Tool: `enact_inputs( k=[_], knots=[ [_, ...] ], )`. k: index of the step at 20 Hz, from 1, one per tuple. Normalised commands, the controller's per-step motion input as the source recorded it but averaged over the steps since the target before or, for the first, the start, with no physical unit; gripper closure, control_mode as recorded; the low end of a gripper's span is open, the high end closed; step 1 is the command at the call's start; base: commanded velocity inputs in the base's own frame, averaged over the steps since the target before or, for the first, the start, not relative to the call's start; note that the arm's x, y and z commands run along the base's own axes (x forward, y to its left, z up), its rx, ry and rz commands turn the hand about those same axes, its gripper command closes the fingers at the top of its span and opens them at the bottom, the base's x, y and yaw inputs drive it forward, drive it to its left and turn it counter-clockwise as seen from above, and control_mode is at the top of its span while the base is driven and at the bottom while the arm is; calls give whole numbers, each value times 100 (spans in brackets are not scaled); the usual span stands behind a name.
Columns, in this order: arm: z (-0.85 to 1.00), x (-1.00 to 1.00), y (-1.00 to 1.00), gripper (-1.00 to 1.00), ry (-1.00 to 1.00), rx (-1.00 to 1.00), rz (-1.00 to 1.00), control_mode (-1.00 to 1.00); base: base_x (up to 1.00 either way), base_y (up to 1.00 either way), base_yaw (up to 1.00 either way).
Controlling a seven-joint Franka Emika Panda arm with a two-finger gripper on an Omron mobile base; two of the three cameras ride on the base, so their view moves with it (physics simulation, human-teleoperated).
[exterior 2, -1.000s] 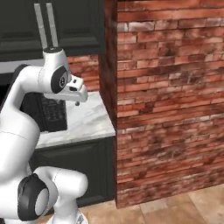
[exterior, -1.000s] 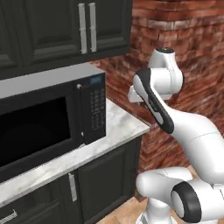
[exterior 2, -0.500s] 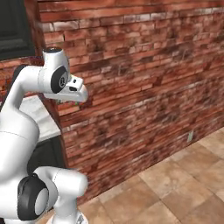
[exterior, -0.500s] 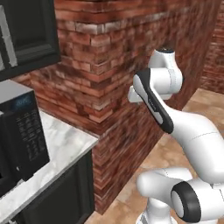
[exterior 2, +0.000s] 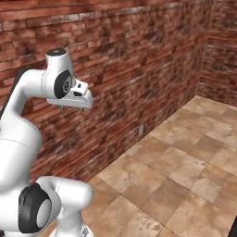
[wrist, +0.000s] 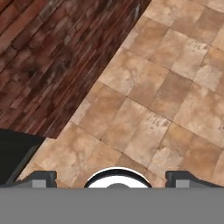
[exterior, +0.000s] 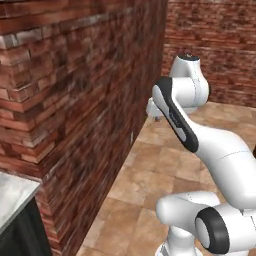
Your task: Navigate to the toaster oven.
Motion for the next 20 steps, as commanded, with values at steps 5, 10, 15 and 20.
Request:
enact_inputs(
  k=[5,10,15,20],
  knots=[
    [0,0,0,-100,0,0,0,100,0,-71,-50],
    [0,0,0,-100,0,0,0,100,0,-48,-50],
    [0,0,0,-100,0,0,0,100,0,-44,-51],
    [0,0,0,-100,0,0,0,100,9,-40,-58]
  ],
)
